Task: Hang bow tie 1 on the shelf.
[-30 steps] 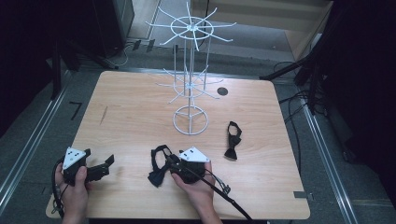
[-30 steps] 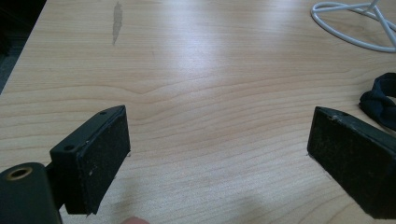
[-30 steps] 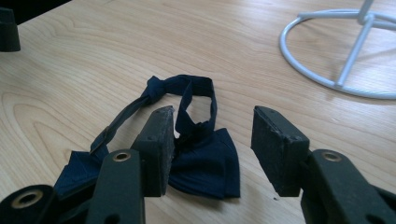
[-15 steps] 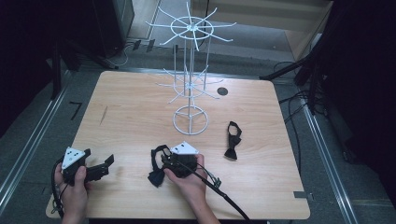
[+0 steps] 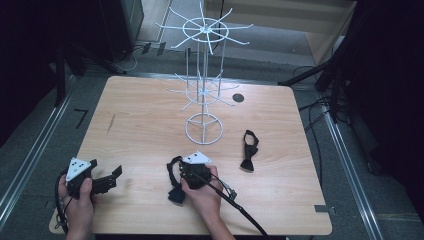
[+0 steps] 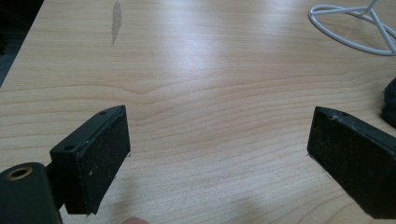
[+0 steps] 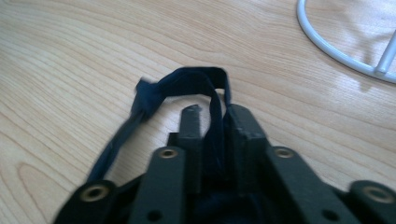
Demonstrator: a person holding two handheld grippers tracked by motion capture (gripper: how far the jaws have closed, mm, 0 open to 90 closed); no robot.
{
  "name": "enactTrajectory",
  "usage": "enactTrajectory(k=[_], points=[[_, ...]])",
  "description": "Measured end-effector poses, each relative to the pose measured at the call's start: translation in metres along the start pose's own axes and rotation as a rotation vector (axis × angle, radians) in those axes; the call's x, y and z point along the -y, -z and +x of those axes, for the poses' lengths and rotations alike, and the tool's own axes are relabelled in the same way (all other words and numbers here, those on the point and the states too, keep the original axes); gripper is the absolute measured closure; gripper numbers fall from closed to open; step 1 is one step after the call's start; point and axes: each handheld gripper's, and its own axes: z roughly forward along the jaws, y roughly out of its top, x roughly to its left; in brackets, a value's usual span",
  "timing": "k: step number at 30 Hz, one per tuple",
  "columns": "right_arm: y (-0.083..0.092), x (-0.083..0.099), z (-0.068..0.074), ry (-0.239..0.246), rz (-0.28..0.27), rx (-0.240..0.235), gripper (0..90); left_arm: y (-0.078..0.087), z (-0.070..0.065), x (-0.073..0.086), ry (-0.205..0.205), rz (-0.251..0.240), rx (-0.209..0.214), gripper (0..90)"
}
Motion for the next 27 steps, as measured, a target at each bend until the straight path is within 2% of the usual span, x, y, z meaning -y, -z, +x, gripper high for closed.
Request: enactTrajectory(k=[3,6,14,22,27], points=[[0.002,0.001,-0.001,0.01,-0.001,-0.008,86.6,0.0,0.0,0.0,0.0,-0.001,0.001,6.7],[0.006,0.002,-0.001,0.032,-0.038,0.005,89.7,0.0,0.0,0.0,0.001,-0.001,0.0,6.7],[0.019,0.004,-0.007,0.036,-0.113,0.008,90.0,0.0,0.0,0.0,-0.001,0.0,0.001,6.7],[0.038,0.003,-0.015,0.048,-0.205,0.035,90.0,0.0,0.0,0.0,-0.001,0.0,-0.001,6.7],[0.046,0.001,-0.019,0.05,-0.236,0.046,90.0,0.0,0.0,0.0,-0.001,-0.001,0.0,6.7]])
